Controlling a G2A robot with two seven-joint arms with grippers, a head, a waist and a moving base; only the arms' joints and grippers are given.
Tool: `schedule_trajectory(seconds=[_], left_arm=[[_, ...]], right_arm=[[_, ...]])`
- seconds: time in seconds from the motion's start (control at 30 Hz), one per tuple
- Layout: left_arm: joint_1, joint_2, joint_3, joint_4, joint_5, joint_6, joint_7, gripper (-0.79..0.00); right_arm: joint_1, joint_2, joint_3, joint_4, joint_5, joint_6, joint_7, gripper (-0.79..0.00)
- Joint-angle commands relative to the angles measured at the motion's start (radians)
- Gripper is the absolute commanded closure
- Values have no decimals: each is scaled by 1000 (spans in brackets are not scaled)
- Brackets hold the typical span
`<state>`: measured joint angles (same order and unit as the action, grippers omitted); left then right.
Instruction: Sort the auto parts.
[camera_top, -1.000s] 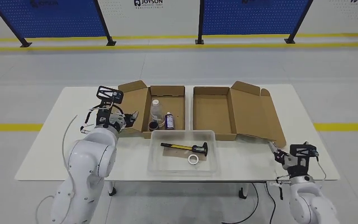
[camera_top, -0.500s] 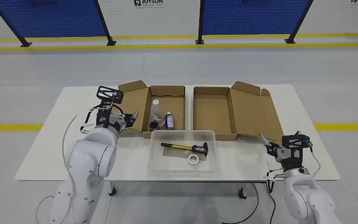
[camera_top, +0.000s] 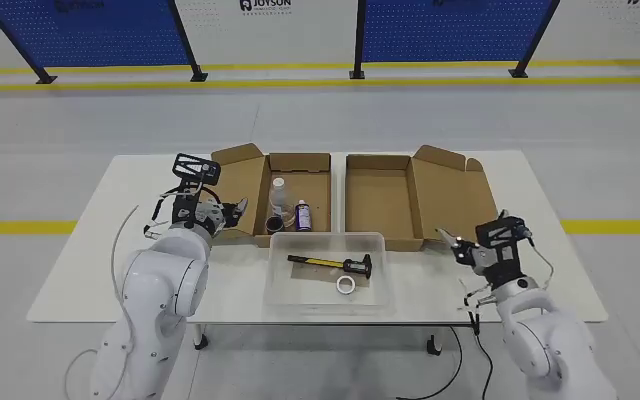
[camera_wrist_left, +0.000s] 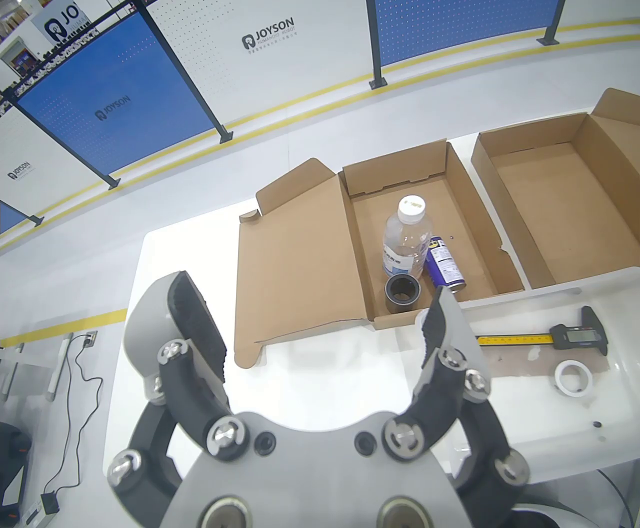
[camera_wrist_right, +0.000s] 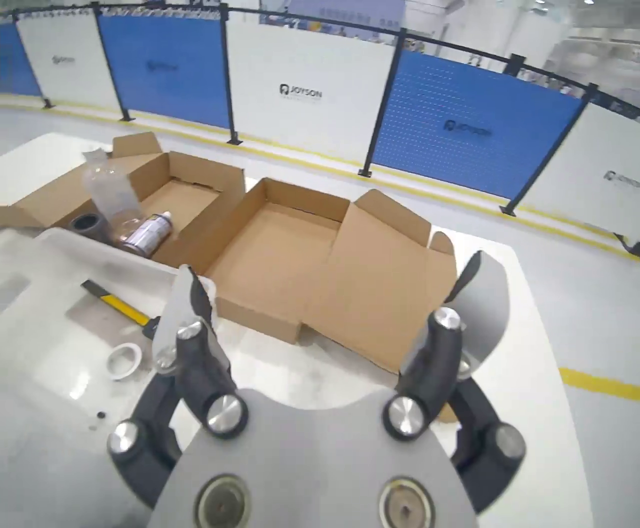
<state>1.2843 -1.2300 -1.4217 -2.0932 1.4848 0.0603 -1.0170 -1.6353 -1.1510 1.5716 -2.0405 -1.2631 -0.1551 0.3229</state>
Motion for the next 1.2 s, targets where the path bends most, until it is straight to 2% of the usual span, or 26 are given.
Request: schedule_trajectory(seconds=[0.0,0.13,0.23,0.37,1.17], left_arm=[[0,0,0,0,0,0,0,-785],[0,0,0,0,0,0,0,-785],[0,0,0,0,0,0,0,-785],[0,0,0,0,0,0,0,-785],[0,0,0,0,0,0,0,-785]], right_arm=[[45,3,-33,-19,-11,-63,103,-785],[131,6,-110,-26,-2,-179,317,-785],[197,4,-172,-22,72,-238,449,-785],[279,2,-235,11,121,-270,577,-785],[286,1,-245,20,130,-264,579,-785]])
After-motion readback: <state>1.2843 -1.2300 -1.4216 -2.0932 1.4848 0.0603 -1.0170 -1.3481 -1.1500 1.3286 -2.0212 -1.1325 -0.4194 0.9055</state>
